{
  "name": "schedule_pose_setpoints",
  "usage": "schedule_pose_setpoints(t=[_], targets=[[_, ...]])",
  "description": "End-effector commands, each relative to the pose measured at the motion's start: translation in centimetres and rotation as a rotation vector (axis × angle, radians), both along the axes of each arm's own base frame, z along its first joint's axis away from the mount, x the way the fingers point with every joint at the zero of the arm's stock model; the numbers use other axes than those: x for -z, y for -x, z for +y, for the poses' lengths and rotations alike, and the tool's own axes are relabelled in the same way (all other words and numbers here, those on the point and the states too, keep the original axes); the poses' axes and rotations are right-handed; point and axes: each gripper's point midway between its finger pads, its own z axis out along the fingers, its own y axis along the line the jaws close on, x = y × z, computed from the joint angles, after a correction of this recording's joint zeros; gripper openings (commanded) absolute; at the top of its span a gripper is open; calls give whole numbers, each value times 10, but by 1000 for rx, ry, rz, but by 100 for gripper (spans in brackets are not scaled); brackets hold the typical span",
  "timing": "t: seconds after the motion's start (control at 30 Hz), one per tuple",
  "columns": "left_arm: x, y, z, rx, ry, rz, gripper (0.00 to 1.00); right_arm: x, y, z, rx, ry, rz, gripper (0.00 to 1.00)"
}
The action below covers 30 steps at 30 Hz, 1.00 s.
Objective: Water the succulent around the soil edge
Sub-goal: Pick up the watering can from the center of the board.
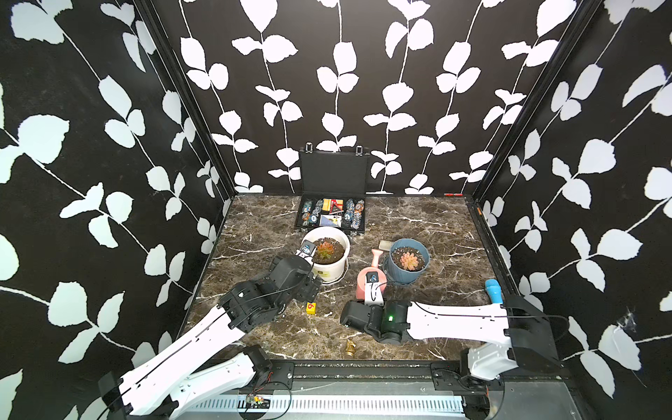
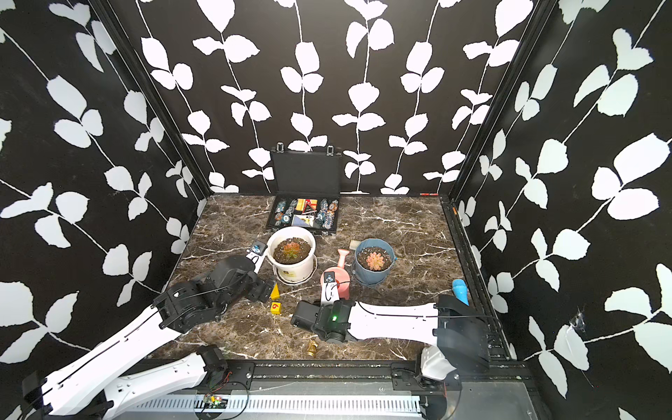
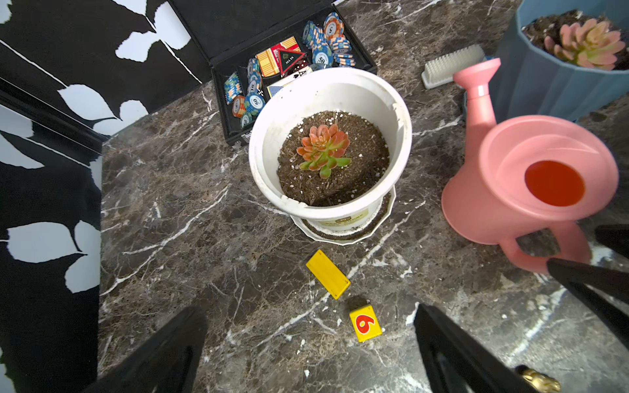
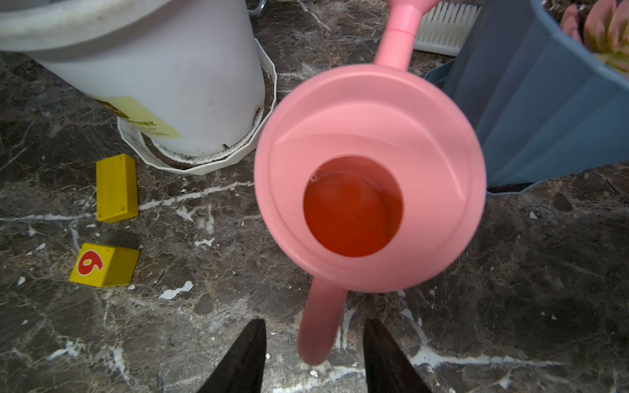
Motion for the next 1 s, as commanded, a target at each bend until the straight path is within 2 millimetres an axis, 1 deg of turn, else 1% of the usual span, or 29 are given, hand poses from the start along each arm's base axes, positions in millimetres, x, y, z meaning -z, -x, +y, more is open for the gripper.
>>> schedule_pose_setpoints(t=[0.0, 0.03, 0.1, 0.2, 0.33, 0.4, 0.53, 0.73, 0.83, 0.97], targets=[[3, 2, -3, 14, 45, 19, 99, 0, -6, 3, 37, -6, -48, 48], [3, 1, -2, 12, 49, 21, 99, 0, -7, 4, 40, -1, -56, 47], [5, 0, -2, 8, 60, 28, 99, 9, -9, 5, 43, 29, -54, 45], [6, 0, -2, 10, 70, 34, 99, 15, -10, 8, 35, 58, -56, 40], [6, 0, -2, 13, 76, 31, 99, 19, -12, 2, 37, 91, -73, 37], [5, 0, -2, 16, 80, 28, 99, 18, -12, 0, 35, 104, -81, 33], [4, 2, -3, 24, 89, 23, 99, 15, -14, -4, 21, 137, -98, 30], [3, 3, -4, 33, 96, 20, 99, 12, -17, -8, -11, 177, -105, 18], [3, 3, -3, 36, 98, 17, 99, 9, -18, -14, -11, 188, -107, 13], [2, 4, -3, 40, 100, 15, 99, 3, -19, -26, -9, 227, -118, 7]])
